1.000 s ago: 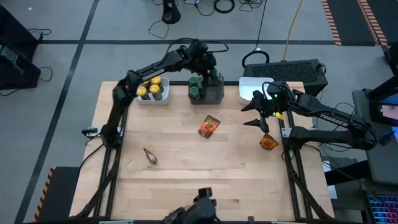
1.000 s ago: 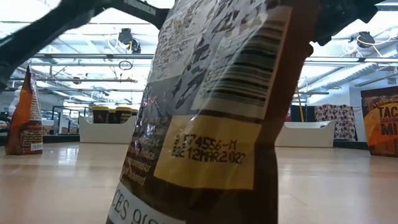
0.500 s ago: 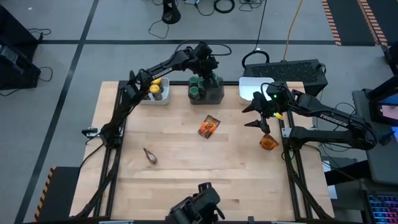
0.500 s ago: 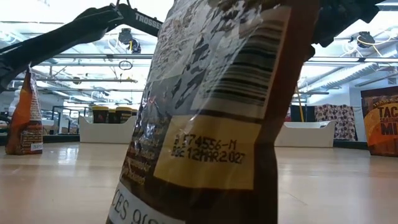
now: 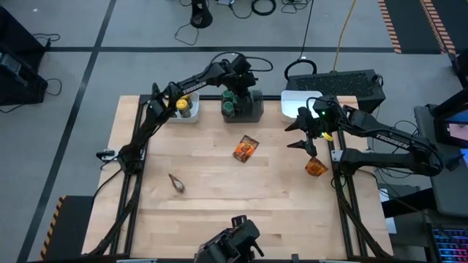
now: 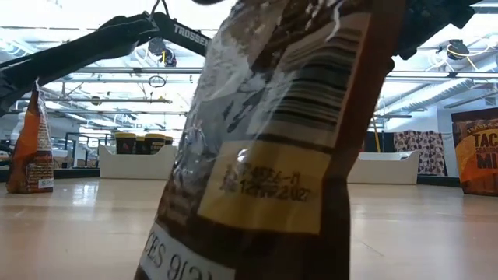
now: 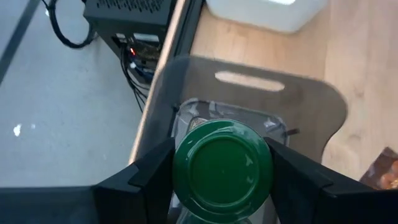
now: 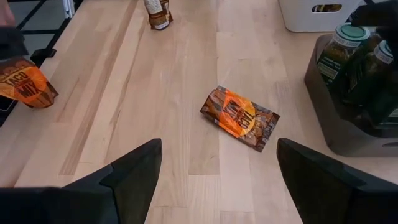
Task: Sort spices by type
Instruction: Put the green seasoning bottle into the black bin, then put the top center orange seasoning pack into the right white bin
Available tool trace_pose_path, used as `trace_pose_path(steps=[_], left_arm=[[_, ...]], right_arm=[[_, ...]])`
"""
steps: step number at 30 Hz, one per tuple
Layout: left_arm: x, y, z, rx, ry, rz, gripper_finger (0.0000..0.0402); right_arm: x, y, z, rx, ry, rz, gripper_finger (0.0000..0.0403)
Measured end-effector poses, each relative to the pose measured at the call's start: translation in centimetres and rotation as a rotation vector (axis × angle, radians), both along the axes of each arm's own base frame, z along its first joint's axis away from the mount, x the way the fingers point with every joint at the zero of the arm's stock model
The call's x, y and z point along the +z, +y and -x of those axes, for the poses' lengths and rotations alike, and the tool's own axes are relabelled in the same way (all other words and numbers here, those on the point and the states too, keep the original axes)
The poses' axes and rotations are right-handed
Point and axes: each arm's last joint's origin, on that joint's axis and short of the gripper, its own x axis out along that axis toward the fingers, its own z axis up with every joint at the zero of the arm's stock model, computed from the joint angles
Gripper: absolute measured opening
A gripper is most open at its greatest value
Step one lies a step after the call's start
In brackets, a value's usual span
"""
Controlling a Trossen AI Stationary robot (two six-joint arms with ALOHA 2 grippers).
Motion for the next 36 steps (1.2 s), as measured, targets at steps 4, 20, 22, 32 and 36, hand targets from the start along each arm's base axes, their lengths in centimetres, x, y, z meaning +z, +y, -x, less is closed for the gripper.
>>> trace_pose_path(steps=[4, 20, 22, 32, 36], left_arm=[[-0.6, 0.1, -0.1, 0.001, 0.009, 0.004, 0.0212], [0.0, -0.2, -0.1, -0.007, 0.003, -0.007, 0.0303], [0.9, -0.4, 0.0, -0.009, -0.011, -0.017, 0.0304], [10.0, -5.0, 1.6, -0.08, -0.169, -0.095, 0.0306], [13.0, -8.5, 2.9, -0.19, -0.184, -0.012, 0.0306]], right_arm=[[0.0, 0.0, 0.0, 0.0, 0.001, 0.0, 0.0302], [0.0, 0.0, 0.0, 0.001, 0.001, 0.0, 0.0302], [0.0, 0.0, 0.0, 0.001, 0.001, 0.0, 0.0302], [0.0, 0.0, 0.0, 0.003, 0.002, 0.002, 0.0302], [0.0, 0.0, 0.0, 0.014, -0.003, -0.007, 0.0302]])
